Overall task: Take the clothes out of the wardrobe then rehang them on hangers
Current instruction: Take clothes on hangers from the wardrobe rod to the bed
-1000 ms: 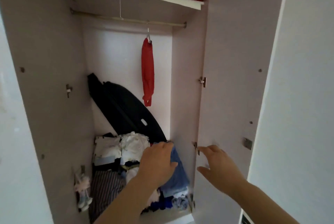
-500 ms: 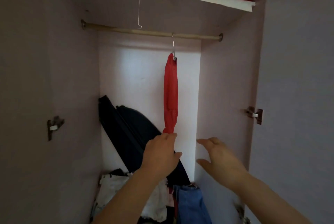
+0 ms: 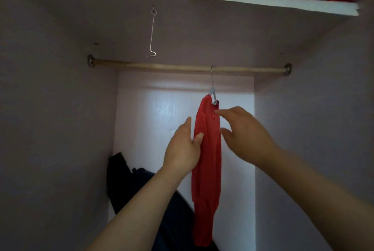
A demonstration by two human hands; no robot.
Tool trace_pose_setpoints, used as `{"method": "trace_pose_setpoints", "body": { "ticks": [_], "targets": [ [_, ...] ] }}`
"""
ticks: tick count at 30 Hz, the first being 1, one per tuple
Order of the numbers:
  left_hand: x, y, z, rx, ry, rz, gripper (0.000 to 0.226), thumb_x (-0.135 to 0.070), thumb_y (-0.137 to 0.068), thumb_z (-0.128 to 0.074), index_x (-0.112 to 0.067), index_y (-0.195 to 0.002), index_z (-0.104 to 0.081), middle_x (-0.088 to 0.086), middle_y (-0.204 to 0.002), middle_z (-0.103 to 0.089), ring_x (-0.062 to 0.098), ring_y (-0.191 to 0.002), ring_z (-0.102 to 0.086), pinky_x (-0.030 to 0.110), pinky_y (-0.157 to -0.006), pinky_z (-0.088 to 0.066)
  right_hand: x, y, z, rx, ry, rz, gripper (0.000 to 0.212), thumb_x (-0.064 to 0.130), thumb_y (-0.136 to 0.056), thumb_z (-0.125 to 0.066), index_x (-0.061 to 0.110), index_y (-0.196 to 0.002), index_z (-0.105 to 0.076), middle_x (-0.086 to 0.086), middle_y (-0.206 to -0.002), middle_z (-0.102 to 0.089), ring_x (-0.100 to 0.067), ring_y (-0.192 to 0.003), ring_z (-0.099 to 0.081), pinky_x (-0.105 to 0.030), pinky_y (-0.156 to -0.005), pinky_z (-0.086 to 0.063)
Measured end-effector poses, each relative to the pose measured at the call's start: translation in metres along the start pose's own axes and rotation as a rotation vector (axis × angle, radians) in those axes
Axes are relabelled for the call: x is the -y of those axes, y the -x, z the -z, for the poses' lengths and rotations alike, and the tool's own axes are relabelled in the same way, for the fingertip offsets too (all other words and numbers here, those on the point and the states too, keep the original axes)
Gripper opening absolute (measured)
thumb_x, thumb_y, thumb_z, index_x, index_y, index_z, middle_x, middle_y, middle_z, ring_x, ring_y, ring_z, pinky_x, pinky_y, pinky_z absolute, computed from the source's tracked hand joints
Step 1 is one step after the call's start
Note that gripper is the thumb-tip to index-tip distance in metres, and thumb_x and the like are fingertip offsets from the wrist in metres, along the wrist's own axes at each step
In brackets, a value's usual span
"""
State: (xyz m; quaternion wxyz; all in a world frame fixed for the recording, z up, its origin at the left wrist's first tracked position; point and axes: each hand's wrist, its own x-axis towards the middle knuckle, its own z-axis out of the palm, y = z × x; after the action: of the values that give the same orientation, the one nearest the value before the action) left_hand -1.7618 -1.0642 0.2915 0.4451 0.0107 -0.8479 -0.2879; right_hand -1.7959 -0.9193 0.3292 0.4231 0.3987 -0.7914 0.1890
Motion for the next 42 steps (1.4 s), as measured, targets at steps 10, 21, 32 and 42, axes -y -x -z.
{"method": "trace_pose_setpoints", "body": {
  "ticks": [10, 21, 32, 42],
  "targets": [
    [-0.015, -0.064, -0.062, 0.088, 0.103, -0.292, 0.05, -0.026, -0.1, -0.037, -0.027, -0.148, -0.022, 0.001, -0.143, -0.044, 0.018, -0.126, -0.044, 0.018, -0.095, -0.033, -0.058, -0.121, -0.013, -0.087, -0.084, -0.01, 0.039, 0.02, -0.093, -0.05, 0.017, -0.133, -0.05, -0.006, -0.133, -0.051, -0.019, -0.115, -0.051, -0.023, -0.093, -0.035],
    [0.053, -0.119, -0.079, 0.02, -0.058, -0.352, 0.047, -0.035, -0.093, -0.052, -0.022, -0.138, -0.043, -0.005, -0.141, -0.042, 0.008, -0.13, -0.036, 0.01, -0.099, -0.02, -0.117, -0.191, -0.085, 0.067, 0.346, -0.161, 0.031, 0.024, -0.093, -0.051, 0.011, -0.121, -0.047, -0.012, -0.118, -0.048, -0.032, -0.109, -0.051, -0.037, -0.084, -0.043],
    [0.099, -0.151, -0.059, -0.141, -0.186, -0.336, 0.052, -0.038, -0.091, -0.054, -0.026, -0.14, -0.039, -0.01, -0.144, -0.034, 0.005, -0.131, -0.033, 0.011, -0.102, -0.02, -0.143, -0.214, -0.114, -0.298, 0.351, -0.11, 0.032, 0.016, -0.094, -0.045, 0.018, -0.126, -0.049, -0.015, -0.109, -0.059, -0.035, -0.1, -0.057, -0.035, -0.072, -0.043],
    [0.1, -0.125, -0.062, -0.378, -0.252, -0.406, 0.058, -0.043, -0.084, -0.048, -0.015, -0.135, -0.046, 0.002, -0.132, -0.053, 0.019, -0.123, -0.044, 0.028, -0.102, -0.028, -0.125, -0.101, -0.128, -0.282, 0.182, 0.06, 0.044, 0.025, -0.088, -0.059, 0.028, -0.131, -0.052, -0.007, -0.091, -0.063, -0.032, -0.078, -0.062, -0.033, -0.057, -0.043]
  ]
}}
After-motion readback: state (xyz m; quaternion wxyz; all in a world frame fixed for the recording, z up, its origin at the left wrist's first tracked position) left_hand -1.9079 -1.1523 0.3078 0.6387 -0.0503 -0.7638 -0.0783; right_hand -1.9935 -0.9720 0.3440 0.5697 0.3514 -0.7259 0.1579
